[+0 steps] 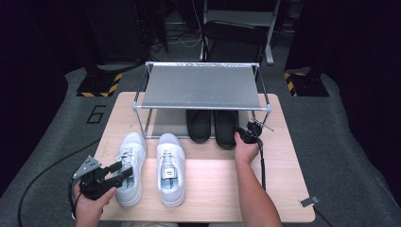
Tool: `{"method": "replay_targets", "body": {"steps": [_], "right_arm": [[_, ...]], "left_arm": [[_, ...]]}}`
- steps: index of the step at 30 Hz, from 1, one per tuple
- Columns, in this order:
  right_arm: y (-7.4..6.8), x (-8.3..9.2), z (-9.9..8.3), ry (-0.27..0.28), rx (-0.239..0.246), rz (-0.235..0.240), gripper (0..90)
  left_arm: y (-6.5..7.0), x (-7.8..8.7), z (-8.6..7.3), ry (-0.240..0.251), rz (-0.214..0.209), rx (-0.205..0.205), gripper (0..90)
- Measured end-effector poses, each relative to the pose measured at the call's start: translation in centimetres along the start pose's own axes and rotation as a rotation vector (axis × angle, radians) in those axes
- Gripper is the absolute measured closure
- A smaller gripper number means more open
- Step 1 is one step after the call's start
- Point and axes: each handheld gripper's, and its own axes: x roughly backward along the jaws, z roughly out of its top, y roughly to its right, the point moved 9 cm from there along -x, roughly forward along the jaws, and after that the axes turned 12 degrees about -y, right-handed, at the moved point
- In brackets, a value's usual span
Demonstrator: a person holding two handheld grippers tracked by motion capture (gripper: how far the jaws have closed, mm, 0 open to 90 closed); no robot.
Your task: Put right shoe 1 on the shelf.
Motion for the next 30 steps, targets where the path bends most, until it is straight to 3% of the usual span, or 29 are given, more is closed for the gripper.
{"method": "replay_targets", "body": {"steps": [11, 24, 30], "right_arm": [[0.6, -0.5, 0.7, 0.021, -0.005, -0.01, 65.0], [0.1, -1.4, 1.3, 0.034, -0.011, -0.016, 64.9], [-0.1, -2.1, 1.4, 0.031, -0.046, -0.004, 64.8]], "left_arm": [[-0.3, 0.2, -0.3, -0.005, 0.006, 0.007, 42.4], [-0.7, 0.1, -0.9, -0.016, 0.017, 0.015, 42.4], [-1.0, 0.5, -1.1, -0.023, 0.02, 0.018, 42.4]]}}
